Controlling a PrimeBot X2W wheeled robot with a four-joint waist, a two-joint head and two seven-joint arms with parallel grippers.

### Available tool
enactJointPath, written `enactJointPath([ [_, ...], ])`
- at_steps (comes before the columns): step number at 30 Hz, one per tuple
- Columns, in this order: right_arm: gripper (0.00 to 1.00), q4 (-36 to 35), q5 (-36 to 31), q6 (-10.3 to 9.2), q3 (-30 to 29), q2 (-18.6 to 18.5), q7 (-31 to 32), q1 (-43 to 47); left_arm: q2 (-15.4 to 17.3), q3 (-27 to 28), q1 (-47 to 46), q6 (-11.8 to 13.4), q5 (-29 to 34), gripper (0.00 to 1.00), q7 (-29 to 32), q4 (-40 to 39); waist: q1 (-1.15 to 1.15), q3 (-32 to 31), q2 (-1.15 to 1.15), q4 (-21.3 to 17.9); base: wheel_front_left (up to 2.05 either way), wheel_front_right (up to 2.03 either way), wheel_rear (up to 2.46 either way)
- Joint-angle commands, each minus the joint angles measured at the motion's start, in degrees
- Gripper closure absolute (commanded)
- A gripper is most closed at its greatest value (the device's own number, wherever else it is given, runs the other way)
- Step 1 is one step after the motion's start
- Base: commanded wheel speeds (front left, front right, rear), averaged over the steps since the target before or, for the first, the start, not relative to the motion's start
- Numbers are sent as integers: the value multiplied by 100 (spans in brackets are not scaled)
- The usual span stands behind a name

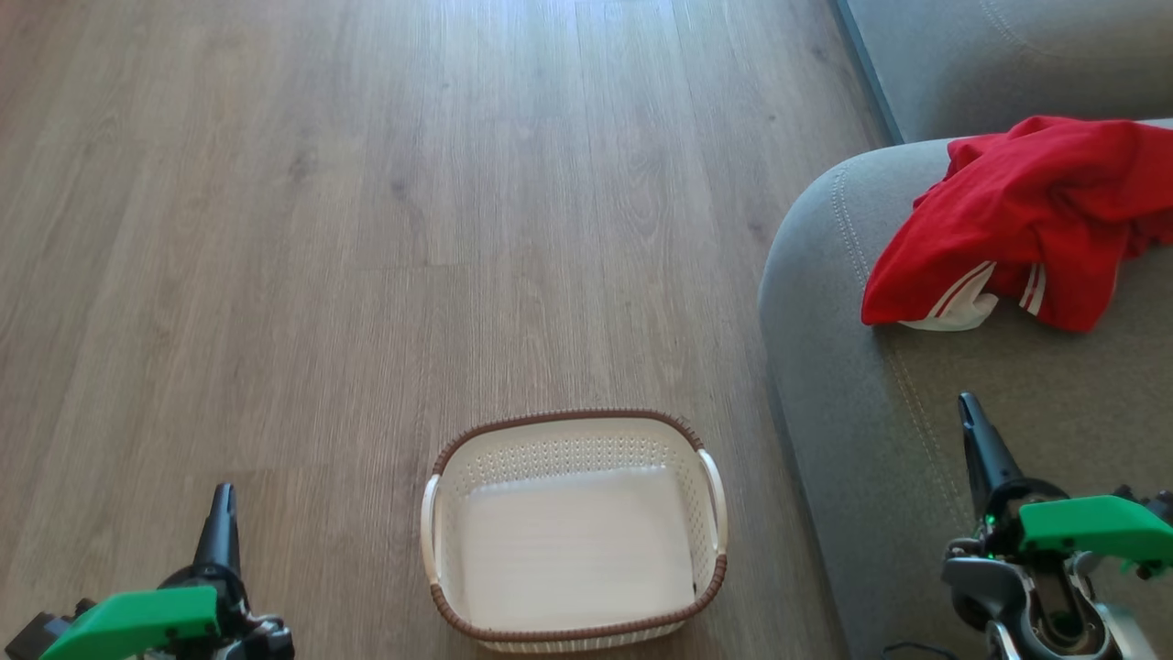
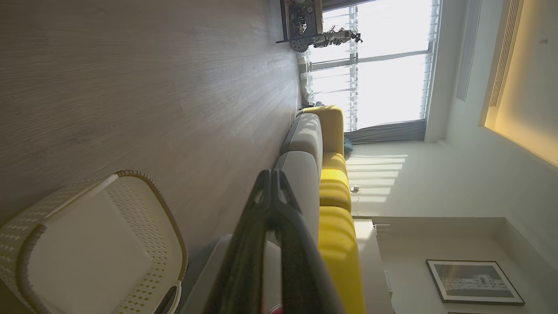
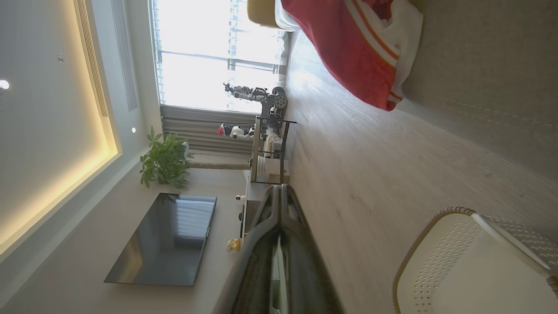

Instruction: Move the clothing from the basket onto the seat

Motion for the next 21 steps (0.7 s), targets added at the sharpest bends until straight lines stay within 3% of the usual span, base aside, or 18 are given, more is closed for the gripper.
enactJointPath([
  [1, 100, -222, 191, -1, 105, -121, 41, -316, 21, 272, -326, -81, -113, 100, 58, -219, 0, 3, 0, -4, 0, 0, 0],
  [9, 100, -255, 797, -1, 150, -204, 78, -378, -98, 474, -396, -216, -467, 100, 188, -242, 0, 25, 0, -30, 0, 0, 0],
  [21, 100, -275, 913, -1, 253, -285, -2, -377, -106, 486, -399, -221, -480, 100, 196, -244, 0, 26, 0, -31, 0, 0, 0],
])
